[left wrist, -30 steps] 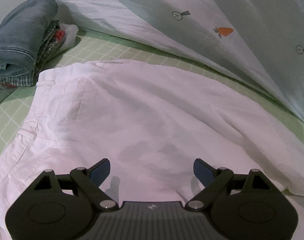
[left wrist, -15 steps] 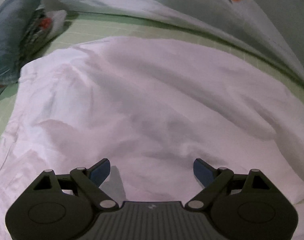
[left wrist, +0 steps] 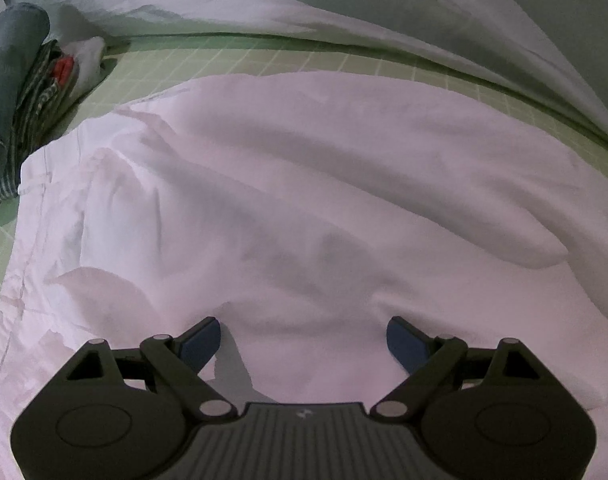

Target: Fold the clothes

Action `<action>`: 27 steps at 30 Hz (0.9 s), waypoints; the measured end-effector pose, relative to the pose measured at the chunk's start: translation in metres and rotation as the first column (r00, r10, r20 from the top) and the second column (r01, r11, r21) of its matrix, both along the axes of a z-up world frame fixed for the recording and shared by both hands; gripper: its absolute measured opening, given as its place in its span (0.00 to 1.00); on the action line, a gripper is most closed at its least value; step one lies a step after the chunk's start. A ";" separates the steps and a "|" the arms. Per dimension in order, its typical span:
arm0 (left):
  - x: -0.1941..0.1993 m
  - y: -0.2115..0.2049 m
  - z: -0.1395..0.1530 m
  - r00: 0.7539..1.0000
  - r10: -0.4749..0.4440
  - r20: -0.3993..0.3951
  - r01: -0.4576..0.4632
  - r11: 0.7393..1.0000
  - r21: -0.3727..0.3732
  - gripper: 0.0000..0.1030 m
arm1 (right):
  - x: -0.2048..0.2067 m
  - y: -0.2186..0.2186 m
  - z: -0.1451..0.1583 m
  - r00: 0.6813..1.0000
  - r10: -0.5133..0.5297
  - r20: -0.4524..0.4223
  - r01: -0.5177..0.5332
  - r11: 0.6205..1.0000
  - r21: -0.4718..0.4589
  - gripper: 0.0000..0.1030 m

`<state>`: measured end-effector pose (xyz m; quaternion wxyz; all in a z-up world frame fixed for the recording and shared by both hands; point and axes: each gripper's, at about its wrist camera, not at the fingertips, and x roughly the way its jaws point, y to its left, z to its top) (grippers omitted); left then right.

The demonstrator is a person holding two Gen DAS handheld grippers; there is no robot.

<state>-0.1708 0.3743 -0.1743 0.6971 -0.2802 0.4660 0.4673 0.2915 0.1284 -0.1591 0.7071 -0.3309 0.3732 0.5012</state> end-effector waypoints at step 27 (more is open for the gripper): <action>-0.002 -0.018 0.013 0.998 -0.033 0.045 0.035 0.999 -0.036 0.88 | -0.039 -0.175 -0.025 0.292 -0.709 -0.642 0.954 0.169 0.247 0.74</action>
